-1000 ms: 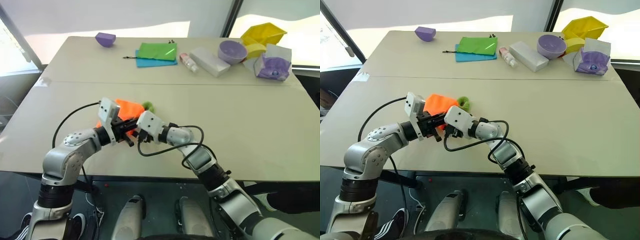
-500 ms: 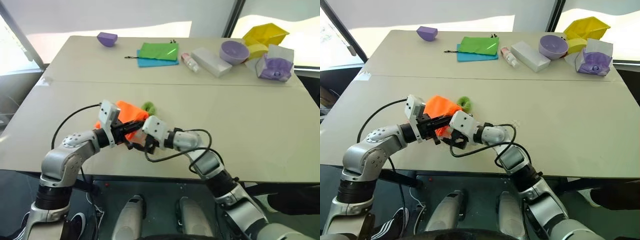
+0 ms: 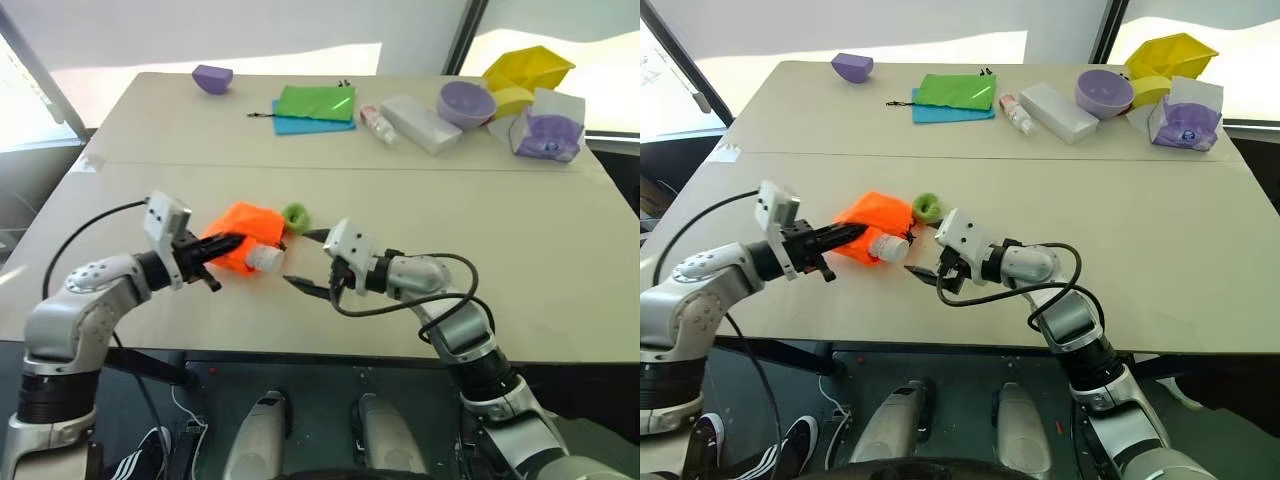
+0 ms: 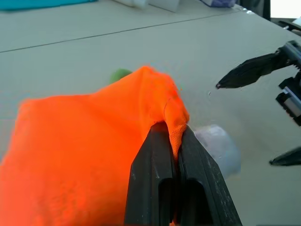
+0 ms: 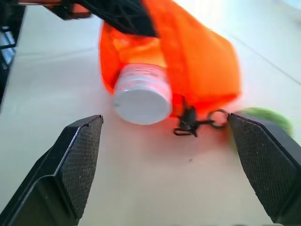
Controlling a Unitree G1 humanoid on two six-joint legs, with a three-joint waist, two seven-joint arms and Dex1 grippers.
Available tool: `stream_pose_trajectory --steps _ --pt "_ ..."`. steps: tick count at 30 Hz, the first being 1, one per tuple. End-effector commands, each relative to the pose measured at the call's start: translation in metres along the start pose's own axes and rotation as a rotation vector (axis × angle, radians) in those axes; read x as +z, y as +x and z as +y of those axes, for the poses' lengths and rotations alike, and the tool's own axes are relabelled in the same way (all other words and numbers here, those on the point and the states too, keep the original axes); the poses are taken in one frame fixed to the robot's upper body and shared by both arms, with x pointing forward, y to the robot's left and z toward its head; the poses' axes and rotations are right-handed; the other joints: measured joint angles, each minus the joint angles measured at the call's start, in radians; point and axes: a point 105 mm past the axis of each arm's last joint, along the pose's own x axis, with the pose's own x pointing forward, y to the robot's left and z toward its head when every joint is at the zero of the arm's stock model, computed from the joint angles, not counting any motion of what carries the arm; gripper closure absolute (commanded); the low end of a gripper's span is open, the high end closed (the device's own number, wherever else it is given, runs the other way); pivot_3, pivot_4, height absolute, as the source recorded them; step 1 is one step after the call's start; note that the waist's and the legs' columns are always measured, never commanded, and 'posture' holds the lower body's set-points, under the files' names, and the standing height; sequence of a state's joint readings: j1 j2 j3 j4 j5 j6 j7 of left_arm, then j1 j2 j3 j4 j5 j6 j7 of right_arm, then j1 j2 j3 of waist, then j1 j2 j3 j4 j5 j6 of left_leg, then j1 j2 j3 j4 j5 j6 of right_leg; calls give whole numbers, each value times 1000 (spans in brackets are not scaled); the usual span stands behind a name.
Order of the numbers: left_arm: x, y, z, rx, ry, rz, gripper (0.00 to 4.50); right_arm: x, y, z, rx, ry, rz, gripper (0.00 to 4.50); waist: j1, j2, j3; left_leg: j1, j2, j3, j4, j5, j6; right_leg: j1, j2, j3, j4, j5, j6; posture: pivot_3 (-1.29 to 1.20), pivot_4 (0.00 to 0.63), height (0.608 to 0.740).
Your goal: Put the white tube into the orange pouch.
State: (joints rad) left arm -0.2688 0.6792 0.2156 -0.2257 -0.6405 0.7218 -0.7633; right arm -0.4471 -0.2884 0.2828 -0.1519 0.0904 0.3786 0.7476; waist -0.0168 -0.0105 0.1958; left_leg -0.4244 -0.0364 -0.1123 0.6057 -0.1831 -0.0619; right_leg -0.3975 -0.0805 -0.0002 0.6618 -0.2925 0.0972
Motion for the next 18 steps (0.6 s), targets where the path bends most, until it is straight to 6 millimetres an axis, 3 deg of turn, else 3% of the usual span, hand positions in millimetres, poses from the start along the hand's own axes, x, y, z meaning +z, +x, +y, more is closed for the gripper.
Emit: stream_pose_trajectory --steps 1,5,9,18 --pt "6 -7 6 10 32 -20 4500 17 -8 -34 -185 -75 -96 70 2 0 0 0 0 0 0 0 0 0 0 0 0 0 0 0 150 740" --pt "10 -8 18 48 25 -46 4500 -6 -3 -31 -138 -119 -17 70 2 0 0 -1 -1 0 0 0 0 0 -1 0 -1 0 0 0 150 740" --pt "15 -3 15 23 28 -58 4500 -9 6 -26 -123 -126 -17 70 -1 0 0 -1 0 0 -2 0 0 -1 0 0 -1 2 3 0 150 740" --pt "20 13 -1 -29 3 -99 4500 33 19 -20 -138 -6 -176 70 -2 0 0 -1 0 0 -2 0 0 -1 0 0 -1 2 4 0 150 740"
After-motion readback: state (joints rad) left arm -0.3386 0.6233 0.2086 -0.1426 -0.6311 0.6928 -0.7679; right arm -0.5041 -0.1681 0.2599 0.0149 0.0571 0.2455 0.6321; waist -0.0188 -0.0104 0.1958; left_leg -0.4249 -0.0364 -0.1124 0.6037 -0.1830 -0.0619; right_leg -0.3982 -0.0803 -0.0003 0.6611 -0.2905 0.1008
